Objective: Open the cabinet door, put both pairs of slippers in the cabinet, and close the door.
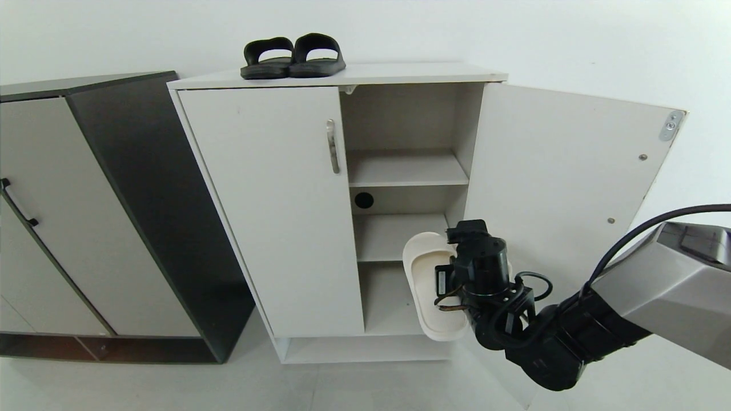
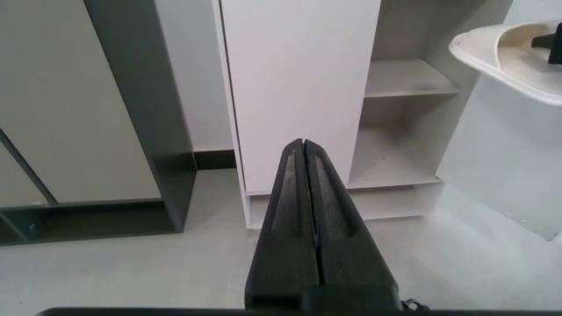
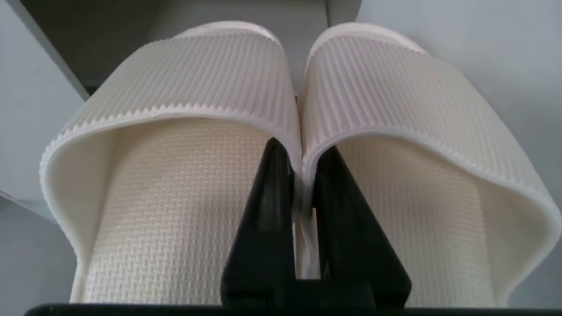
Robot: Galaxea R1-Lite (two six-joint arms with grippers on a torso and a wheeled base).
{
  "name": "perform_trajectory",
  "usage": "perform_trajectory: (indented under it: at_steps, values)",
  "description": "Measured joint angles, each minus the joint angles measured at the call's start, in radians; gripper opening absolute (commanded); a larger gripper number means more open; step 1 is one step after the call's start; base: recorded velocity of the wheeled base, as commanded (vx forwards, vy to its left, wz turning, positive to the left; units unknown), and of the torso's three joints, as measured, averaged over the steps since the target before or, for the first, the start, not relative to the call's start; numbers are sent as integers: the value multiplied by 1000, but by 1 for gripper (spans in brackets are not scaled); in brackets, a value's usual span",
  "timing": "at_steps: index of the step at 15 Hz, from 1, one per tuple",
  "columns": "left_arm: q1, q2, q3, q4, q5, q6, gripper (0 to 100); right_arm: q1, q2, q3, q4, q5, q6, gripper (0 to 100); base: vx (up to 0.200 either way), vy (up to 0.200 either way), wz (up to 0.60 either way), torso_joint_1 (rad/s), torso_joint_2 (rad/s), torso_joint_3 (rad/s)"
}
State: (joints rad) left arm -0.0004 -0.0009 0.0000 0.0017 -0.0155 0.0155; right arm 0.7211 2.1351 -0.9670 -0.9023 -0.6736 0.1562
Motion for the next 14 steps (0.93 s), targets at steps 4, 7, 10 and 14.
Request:
perform_trajectory:
  at_steps: [4,7,10,14]
  values:
    - [0,0,0,0,0,1,0,10,40,-57,-3,16,-6,0,0,0,0,0,0,0]
    - [0,0,0,0,0,1,0,43,73,-113,11,33,-4,0,0,0,0,0,0,0]
    - [0,0,0,0,0,1,0,50,136,-159,11,35,22,0,0,0,0,0,0,0]
    - [0,1,0,0,0,1,0,54,198,-205,11,34,28,0,0,0,0,1,2,-38]
